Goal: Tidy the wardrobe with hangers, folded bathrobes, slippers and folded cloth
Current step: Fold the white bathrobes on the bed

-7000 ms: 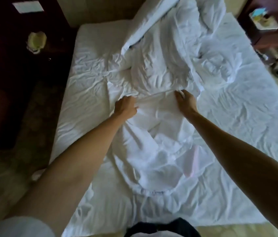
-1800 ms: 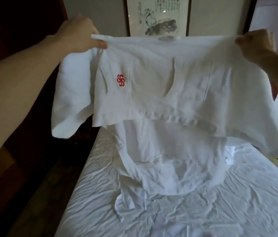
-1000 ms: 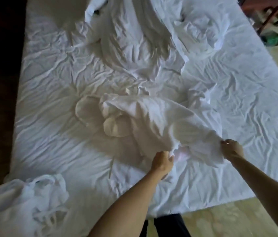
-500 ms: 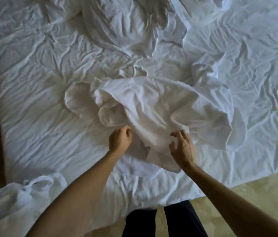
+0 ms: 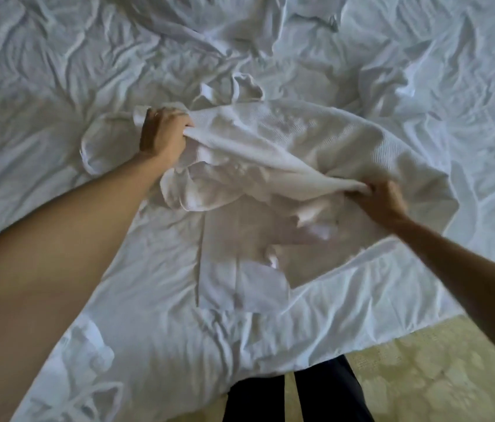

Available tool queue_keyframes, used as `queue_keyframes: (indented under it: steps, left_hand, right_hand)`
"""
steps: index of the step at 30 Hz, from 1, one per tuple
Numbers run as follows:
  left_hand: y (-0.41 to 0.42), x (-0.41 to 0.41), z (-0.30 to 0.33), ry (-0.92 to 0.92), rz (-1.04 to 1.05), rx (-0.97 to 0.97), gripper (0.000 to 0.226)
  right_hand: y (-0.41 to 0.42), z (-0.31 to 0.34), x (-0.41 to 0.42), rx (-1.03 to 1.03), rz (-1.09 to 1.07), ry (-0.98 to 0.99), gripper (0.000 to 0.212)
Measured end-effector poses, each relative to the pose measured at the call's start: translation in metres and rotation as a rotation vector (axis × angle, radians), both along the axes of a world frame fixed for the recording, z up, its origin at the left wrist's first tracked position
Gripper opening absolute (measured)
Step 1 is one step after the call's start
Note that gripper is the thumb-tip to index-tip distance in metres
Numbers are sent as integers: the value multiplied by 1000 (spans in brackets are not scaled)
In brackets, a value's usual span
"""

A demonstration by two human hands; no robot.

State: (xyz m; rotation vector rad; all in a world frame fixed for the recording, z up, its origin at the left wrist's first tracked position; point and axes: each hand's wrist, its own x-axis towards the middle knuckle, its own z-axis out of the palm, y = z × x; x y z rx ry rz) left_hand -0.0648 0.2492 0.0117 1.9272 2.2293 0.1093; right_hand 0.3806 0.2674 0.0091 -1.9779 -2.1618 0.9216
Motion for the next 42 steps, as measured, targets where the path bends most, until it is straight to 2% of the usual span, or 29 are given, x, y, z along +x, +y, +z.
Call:
queue_keyframes:
  steps: [2,3,8,13,16,18,21,23,25,27,28,31,34,36,39,42]
  left_hand:
    - [11,-1,4,-168,8,-58,11]
    - [16,-1,5,-221,1,-106,11]
    - [43,-1,1,-284,-6,-317,22]
    - [57,-12,-4,-315,25,-431,36]
    - [59,-15,0,-341,47,-532,58]
    - [59,-15,1,-361,55,-562,61]
    - [52,-10,4,-290,52,-385,34]
    - [44,-1,9,-132,-71,-101,43]
    - [39,7,12,-9,-359,139,51]
    - [34,16,10,62,-636,123,55]
    - [33,21,7,112,-698,62,59]
    - [35,31,-6,202,-712,-55,59]
    - [43,35,-15,246,-734,-52,37]
    - [45,38,-18,211,-732,-46,28]
    - [39,36,-20,103,-717,-27,24]
    - [36,27,-16,-2,-678,-27,22]
  right_hand:
    - [34,12,20,-22,-54,-10,32]
    - [48,15,30,-47,-70,-19,29]
    - [90,16,50,-212,-65,-86,29]
    - [101,0,56,-172,20,-80,31]
    - [113,-7,61,-163,2,-135,33]
    - [121,-7,60,-147,-61,-151,37]
    - [128,-9,48,-78,-138,-193,41]
    - [125,-8,40,-24,-137,-181,44]
    - [114,-3,39,59,-87,-157,53]
    - [95,5,42,219,16,-163,48]
    - [84,7,46,326,78,-155,39]
    - [52,12,50,509,253,-69,25]
    - [37,3,53,398,497,-50,43]
    - [36,0,48,336,605,-85,54]
    - [37,-3,35,358,642,-130,52]
    - [34,-4,21,366,665,-60,44]
